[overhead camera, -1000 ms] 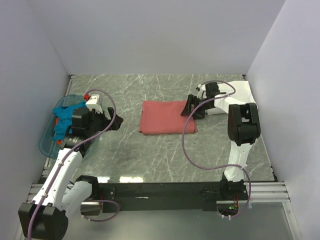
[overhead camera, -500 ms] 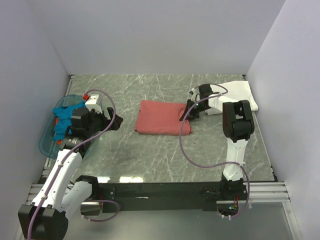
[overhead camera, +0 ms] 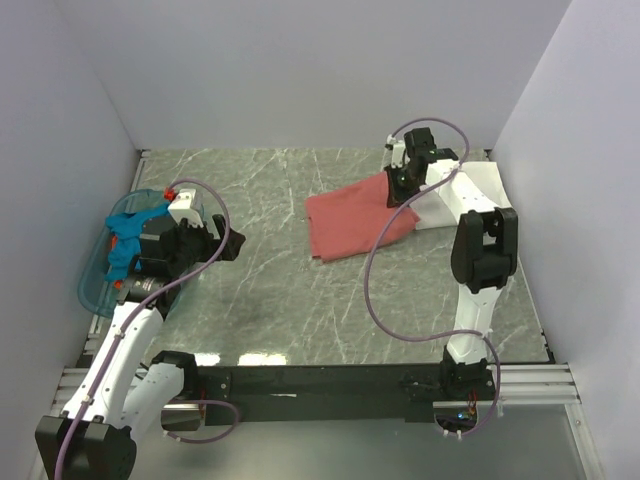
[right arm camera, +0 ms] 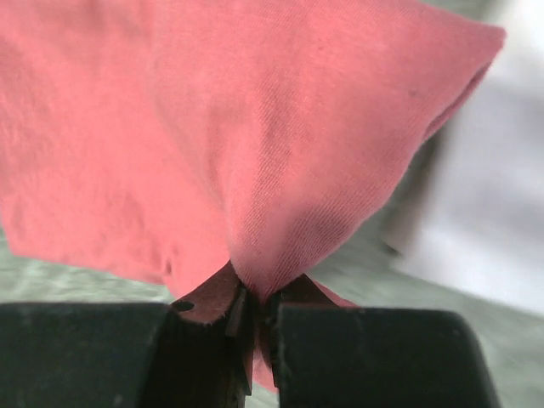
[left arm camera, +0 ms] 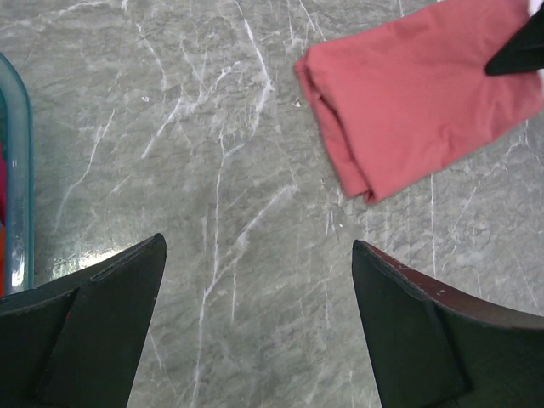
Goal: Fold and stack the t-shirts
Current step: Neatly place the folded tshirt to the corner
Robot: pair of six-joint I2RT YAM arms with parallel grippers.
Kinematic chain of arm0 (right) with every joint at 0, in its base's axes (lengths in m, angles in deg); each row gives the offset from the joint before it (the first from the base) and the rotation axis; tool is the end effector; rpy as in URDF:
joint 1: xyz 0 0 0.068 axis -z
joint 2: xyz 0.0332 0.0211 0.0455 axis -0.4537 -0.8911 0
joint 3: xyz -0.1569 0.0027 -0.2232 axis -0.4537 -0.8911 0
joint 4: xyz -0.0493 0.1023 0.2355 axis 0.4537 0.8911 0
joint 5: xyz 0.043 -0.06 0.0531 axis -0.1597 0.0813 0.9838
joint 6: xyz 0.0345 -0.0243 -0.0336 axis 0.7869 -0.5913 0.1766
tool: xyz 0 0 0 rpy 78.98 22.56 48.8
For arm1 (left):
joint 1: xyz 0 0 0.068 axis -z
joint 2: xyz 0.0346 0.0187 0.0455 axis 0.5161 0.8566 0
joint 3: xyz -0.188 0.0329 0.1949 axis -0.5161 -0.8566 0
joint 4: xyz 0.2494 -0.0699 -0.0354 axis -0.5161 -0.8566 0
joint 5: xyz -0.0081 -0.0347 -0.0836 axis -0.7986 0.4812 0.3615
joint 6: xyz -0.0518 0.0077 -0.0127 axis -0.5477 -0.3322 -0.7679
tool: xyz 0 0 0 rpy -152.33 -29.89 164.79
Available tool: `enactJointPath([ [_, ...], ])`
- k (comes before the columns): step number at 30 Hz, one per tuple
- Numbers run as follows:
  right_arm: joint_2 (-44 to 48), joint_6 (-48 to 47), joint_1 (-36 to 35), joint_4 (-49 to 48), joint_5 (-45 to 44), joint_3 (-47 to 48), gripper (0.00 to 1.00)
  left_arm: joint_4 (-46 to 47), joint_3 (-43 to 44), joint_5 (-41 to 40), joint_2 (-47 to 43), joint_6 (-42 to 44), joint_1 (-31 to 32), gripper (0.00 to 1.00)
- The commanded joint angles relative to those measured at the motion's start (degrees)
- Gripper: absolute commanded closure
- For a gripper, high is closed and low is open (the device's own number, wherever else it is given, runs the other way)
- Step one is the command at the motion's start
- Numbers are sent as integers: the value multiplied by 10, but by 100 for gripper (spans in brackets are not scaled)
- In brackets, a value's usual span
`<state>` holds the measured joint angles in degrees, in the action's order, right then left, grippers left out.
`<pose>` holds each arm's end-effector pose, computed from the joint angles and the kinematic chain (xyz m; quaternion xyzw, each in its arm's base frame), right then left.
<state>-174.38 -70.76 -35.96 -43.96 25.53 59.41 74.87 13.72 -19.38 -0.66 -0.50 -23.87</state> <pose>0.4362 0.0786 0.2375 -0.1549 0.9464 0.1401 0.2465 0.1882 -0.0331 0.2936 0.0019 0.8248 -0.2243 0.5190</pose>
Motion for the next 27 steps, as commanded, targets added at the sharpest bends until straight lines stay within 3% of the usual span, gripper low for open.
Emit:
enactJointPath([
  [1, 45, -53, -13, 41, -134, 36, 100, 16, -1, 3, -15, 10, 0, 5],
  [12, 66, -99, -23, 23, -298, 68, 100, 16, -2, 5, -25, 16, 0, 5],
  [27, 108, -146, -22, -27, -368, 86, 100, 17, -2, 9, -20, 17, 0, 5],
])
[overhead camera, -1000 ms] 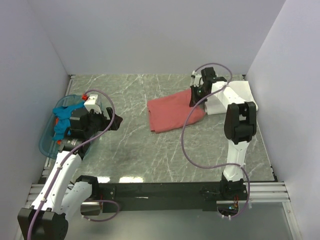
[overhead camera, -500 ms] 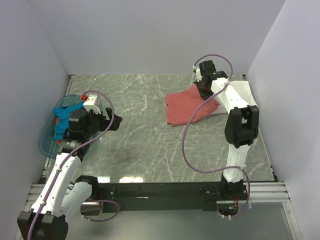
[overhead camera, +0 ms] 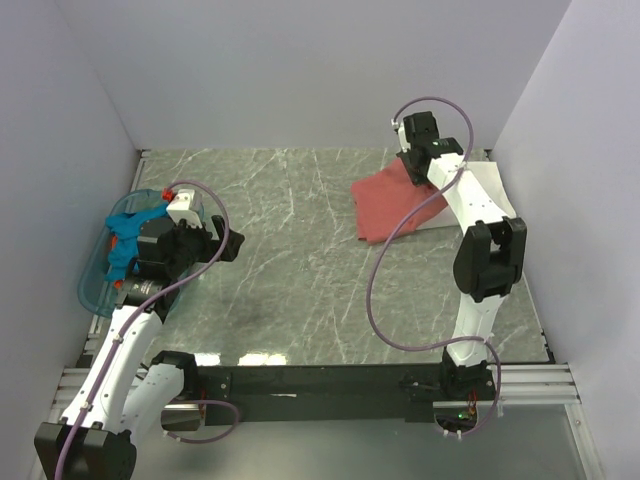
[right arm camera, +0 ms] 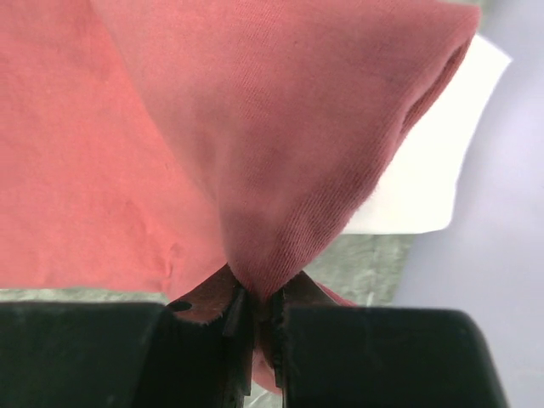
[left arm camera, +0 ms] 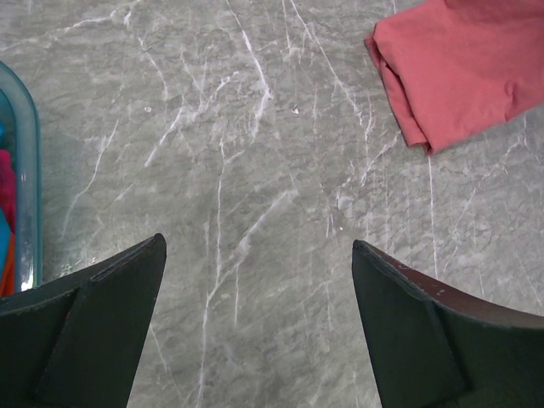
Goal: Fold and stack the t-shirts
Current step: Neatly place the folded tshirt to the corner
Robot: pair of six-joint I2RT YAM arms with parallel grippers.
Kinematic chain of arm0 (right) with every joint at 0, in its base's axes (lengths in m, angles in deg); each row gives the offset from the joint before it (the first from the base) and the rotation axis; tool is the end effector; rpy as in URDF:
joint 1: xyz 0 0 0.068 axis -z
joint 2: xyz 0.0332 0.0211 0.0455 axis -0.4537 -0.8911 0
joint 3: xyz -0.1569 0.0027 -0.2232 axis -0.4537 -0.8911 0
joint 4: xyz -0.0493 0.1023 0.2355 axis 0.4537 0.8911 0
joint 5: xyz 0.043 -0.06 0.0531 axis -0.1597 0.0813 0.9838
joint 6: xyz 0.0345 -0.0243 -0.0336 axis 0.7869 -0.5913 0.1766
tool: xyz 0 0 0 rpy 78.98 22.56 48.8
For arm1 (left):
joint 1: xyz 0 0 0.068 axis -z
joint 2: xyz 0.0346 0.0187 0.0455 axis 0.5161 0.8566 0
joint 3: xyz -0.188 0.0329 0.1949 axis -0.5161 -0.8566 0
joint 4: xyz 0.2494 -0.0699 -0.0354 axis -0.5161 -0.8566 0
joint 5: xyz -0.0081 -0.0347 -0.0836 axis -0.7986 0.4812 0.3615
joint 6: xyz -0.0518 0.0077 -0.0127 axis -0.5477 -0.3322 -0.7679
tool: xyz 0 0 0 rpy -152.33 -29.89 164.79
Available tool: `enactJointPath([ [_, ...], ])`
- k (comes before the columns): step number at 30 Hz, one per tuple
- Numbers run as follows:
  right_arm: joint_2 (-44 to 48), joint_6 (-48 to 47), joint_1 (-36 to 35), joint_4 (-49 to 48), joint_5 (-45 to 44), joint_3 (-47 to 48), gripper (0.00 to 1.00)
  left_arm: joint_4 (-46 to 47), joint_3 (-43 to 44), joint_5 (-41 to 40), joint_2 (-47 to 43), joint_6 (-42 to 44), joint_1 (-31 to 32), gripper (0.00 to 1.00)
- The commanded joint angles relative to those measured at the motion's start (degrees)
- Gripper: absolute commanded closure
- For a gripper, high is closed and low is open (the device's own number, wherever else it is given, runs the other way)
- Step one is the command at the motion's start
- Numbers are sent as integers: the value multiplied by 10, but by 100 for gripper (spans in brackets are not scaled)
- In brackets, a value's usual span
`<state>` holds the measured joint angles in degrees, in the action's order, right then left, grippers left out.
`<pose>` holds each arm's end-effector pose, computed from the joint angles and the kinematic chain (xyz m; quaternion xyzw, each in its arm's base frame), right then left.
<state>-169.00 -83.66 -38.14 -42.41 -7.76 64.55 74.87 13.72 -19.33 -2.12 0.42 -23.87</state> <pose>0.4272 0.0733 0.3035 -0.1896 0.9156 -0.1642 0.3144 0.1836 -0.0326 0.2978 0.0107 0.8177 -0.2217 0.5311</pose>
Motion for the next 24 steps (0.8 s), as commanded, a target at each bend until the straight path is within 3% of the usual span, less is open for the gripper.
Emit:
enactJointPath([
  [1, 56, -18, 0, -44, -38, 35, 100, 18, -2, 9, -5, 8, 0, 5],
  [24, 90, -48, 0, -60, -50, 51, 100, 16, -2, 5, -2, 10, 0, 5],
])
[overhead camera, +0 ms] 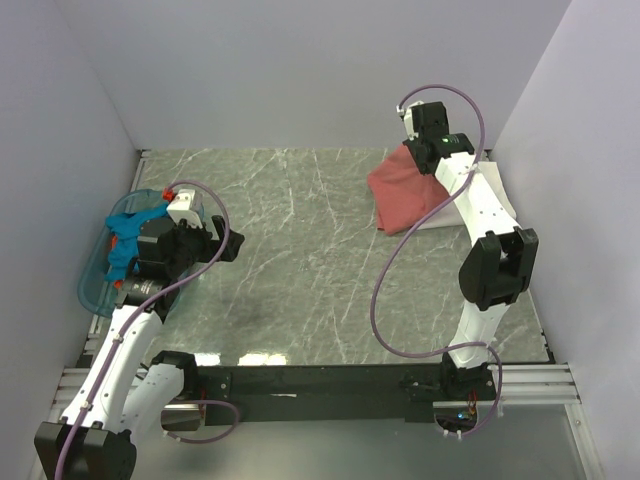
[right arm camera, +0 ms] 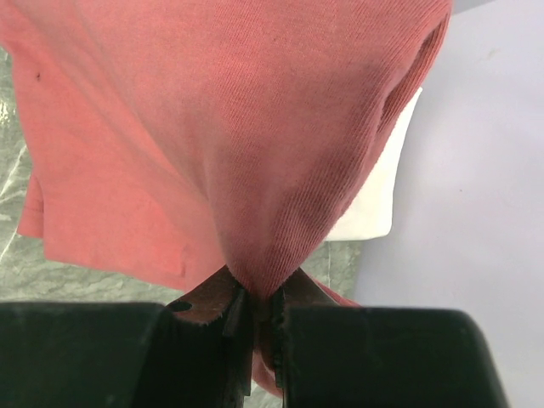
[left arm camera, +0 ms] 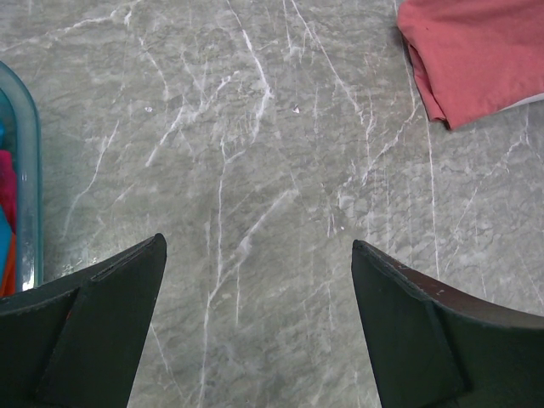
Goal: Fold and stack the t-shirts
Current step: Neatly place the folded tshirt to the corner
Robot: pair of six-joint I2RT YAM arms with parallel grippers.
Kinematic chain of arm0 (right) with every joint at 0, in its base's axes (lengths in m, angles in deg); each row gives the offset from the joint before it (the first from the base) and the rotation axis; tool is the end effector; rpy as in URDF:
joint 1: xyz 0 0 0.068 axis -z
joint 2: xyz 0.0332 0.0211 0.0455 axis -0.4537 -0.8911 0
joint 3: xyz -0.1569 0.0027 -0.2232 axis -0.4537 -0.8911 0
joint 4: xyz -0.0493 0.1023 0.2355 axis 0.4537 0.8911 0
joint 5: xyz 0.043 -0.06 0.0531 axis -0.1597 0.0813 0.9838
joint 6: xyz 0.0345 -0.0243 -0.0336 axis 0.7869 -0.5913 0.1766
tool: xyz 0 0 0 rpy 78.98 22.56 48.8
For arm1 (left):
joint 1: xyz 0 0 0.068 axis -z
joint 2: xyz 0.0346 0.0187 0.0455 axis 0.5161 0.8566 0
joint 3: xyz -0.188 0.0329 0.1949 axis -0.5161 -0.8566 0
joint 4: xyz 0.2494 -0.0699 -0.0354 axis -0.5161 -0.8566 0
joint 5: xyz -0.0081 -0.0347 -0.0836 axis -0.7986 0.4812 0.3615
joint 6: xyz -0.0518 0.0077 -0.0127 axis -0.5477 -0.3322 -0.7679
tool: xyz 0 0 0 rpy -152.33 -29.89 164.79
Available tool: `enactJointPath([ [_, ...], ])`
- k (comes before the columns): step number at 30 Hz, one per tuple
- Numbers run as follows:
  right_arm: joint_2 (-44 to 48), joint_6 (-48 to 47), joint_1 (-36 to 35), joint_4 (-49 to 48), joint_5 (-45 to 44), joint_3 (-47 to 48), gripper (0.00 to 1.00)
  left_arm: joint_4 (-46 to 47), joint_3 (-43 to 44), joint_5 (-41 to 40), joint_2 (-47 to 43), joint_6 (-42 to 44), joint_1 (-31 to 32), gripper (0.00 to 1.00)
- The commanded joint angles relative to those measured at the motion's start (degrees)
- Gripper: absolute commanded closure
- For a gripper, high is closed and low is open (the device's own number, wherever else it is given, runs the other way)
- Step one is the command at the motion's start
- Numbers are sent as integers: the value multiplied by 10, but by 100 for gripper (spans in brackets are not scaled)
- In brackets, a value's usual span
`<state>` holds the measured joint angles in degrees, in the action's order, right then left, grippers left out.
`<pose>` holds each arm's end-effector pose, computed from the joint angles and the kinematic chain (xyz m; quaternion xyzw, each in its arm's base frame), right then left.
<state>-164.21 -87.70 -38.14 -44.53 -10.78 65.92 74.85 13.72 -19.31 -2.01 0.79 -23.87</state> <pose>0.4135 0.0688 0.3483 -0.1935 0.8857 -0.2013 0.3710 0.1839 -0.0326 0.2975 0.0133 0.8183 -0.2200 0.5309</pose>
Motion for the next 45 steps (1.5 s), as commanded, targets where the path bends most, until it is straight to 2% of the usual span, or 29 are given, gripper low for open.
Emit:
enactJointPath([
  [1, 44, -9, 1, -39, -19, 37, 100, 17, -2, 5, -3, 7, 0, 5],
  [45, 72, -25, 10, -12, -24, 71, 100, 18, -2, 6, 1, 9, 0, 5],
])
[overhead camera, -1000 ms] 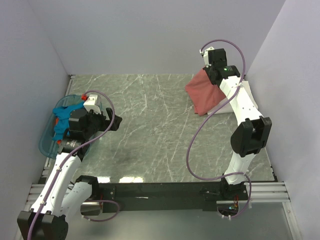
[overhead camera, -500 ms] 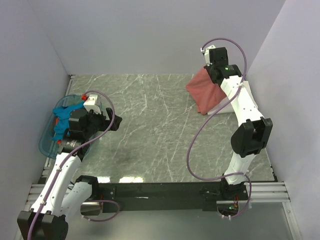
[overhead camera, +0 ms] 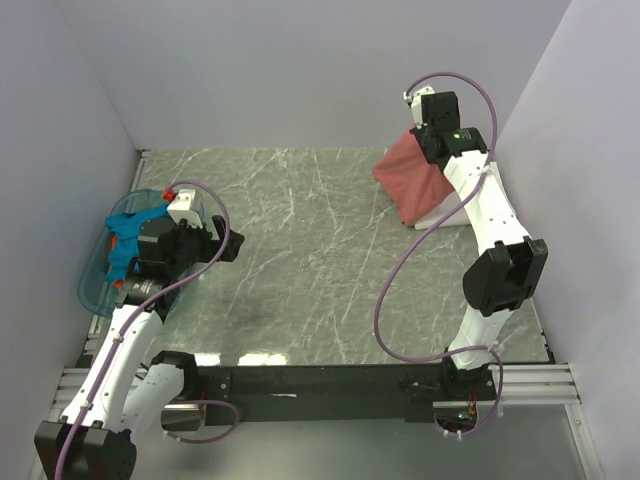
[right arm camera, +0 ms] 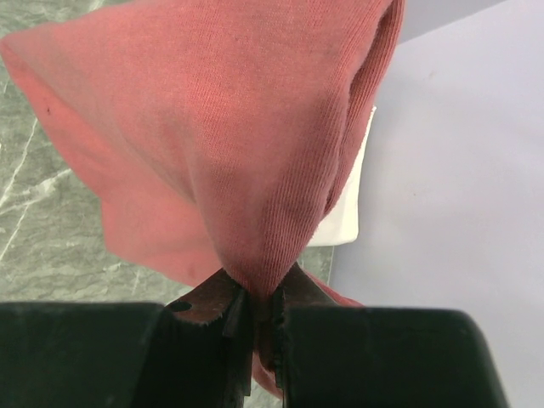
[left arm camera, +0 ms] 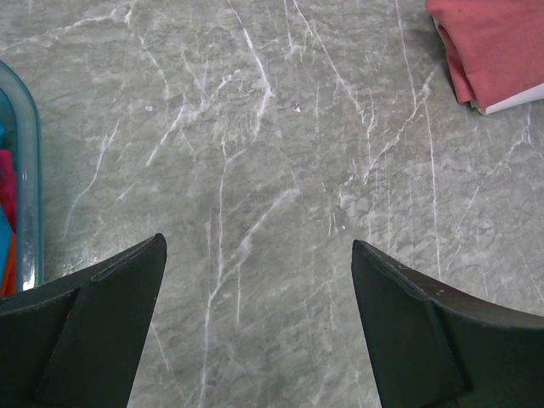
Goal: Fold and stack the t-shirts
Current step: Neatly place the folded tshirt to the corner
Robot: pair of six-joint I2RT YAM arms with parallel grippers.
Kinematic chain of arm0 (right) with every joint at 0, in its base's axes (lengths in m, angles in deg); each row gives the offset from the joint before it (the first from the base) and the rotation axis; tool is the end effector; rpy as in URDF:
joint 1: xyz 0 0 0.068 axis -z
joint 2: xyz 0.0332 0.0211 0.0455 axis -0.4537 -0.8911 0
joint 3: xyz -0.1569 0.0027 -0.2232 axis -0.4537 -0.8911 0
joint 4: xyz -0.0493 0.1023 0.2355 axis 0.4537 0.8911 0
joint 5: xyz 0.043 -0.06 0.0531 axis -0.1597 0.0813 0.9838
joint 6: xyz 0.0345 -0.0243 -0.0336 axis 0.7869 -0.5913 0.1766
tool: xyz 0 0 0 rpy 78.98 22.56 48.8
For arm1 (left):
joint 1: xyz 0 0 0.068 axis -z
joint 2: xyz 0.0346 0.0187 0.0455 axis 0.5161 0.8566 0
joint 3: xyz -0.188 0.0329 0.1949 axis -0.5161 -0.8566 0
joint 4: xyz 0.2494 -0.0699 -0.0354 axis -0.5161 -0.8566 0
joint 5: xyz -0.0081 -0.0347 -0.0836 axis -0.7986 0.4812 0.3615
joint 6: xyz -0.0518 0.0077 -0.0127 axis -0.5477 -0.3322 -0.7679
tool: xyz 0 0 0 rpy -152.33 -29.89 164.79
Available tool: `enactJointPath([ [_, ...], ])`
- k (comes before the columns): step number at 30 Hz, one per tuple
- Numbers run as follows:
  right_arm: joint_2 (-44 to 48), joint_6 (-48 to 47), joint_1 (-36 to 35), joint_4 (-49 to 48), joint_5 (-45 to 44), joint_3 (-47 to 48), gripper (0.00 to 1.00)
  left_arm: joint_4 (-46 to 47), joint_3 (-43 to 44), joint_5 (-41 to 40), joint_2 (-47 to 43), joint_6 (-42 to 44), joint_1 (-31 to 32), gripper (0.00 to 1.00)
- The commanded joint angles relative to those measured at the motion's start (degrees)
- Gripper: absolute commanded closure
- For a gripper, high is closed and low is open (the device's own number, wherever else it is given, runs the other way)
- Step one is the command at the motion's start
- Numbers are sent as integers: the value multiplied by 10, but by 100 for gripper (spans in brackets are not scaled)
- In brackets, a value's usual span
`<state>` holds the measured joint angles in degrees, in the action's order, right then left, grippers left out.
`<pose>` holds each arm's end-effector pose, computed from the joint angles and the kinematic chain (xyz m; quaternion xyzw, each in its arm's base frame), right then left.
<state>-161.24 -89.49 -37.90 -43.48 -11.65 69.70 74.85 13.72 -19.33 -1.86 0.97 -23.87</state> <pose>0.3995 0.0638 0.3886 -0.1881 0.8657 -0.2159 0.4106 0.1844 -0.0327 0.2971 0.0143 0.8190 -0.2189 0.5302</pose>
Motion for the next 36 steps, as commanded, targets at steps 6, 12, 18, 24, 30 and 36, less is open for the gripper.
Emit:
enactJointPath([
  [6, 32, -11, 13, -25, -22, 35, 100, 19, -1, 6, 1, 7, 0, 5],
  [12, 17, -18, 25, -35, -26, 34, 100, 19, -2, 5, 2, 8, 0, 5],
  [18, -2, -29, 34, -54, -27, 25, 100, 18, -1, 5, 4, 7, 0, 5],
  [24, -26, -40, 44, -84, -26, 14, 100, 18, -2, 3, 7, 8, 0, 5],
  [30, -49, -45, 57, -114, -41, 0, 100, 18, -2, 2, 9, 8, 0, 5],
  [36, -66, -52, 75, -143, -55, -15, 100, 18, -1, 2, 15, 9, 0, 5],
])
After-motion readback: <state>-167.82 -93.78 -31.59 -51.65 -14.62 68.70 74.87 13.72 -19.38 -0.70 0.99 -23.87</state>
